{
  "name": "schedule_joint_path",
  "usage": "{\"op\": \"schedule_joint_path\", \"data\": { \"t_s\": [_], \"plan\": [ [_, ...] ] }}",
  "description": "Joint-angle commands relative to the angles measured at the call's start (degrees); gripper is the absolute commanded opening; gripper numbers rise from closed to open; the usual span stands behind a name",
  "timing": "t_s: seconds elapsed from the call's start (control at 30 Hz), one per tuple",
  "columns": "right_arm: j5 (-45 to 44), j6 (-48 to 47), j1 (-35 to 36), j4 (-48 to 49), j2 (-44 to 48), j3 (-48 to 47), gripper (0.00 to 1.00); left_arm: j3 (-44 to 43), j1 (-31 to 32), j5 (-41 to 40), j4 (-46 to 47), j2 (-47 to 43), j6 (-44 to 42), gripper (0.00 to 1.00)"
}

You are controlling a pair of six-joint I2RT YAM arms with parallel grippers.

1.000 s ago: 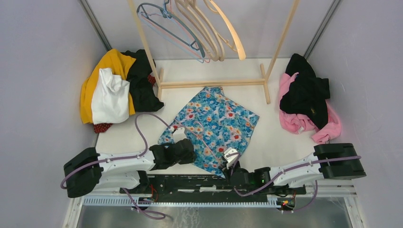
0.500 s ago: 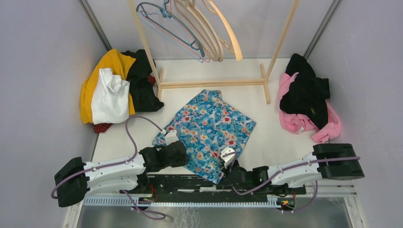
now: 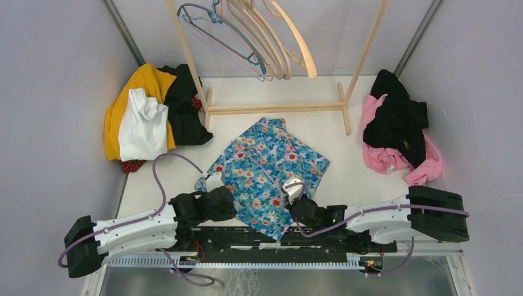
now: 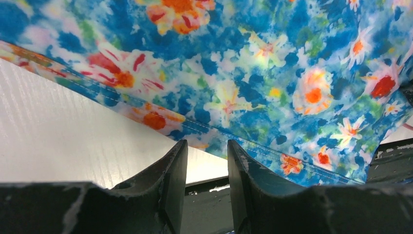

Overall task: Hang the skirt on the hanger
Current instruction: Hang the skirt on the hanger.

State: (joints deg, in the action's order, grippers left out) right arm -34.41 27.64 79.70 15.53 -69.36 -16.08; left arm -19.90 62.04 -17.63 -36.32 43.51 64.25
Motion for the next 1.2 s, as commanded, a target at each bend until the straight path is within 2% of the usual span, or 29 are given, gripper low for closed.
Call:
{"op": "schedule_joint_path", "data": {
  "t_s": [0.0,0.2,0.3,0.43,0.57,0.67,0.8,0.97,1.07,1.17],
  "plan": [
    [2.4,-3.3,-1.1,-2.5,-2.9,-3.5,0.01,-0.3,-0.3,0.7,-2.2,-1.1,2.4,0.43],
    [0.8,-1.2,-1.2,-10.2,1.2,-4.4,0.01,-1.4,-0.2,0.3,-3.1,-0.9,2.2,0.42],
    [0.0,0.1,-1.2,-9.7,2.0,-3.0,0.01,-4.4,-0.1,0.4,-3.4,-1.8,1.2,0.43],
    [-0.2,0.6,-1.2,-7.9,-0.4,-2.8,0.01,-9.4,-0.1,1.9,0.2,1.3,-2.2,0.61],
    [-0.2,1.1,-1.2,-6.9,-0.9,-2.7,0.01,-12.4,1.0,3.8,5.9,7.8,-4.1,0.67],
    [-0.8,1.3,-1.3,-7.4,-0.9,-3.1,0.01,-13.9,4.5,3.4,10.1,12.7,-3.9,0.7],
    [-0.9,1.4,-1.6,-6.1,-0.5,-2.6,0.01,-14.4,9.2,3.5,15.9,19.7,-2.4,0.68],
    [-1.0,1.1,-2.1,-5.4,-0.4,-1.9,0.01,-15.5,13.4,4.1,23.0,29.4,-1.0,0.58],
    [-1.0,0.8,-2.2,-5.3,-0.1,-1.5,0.01,-16.2,14.5,4.2,23.9,34.0,-0.4,0.55],
    [-1.1,0.8,-2.2,-5.2,0.4,-1.0,0.01,-14.7,15.4,4.4,23.8,35.0,1.1,0.53]
  ]
}}
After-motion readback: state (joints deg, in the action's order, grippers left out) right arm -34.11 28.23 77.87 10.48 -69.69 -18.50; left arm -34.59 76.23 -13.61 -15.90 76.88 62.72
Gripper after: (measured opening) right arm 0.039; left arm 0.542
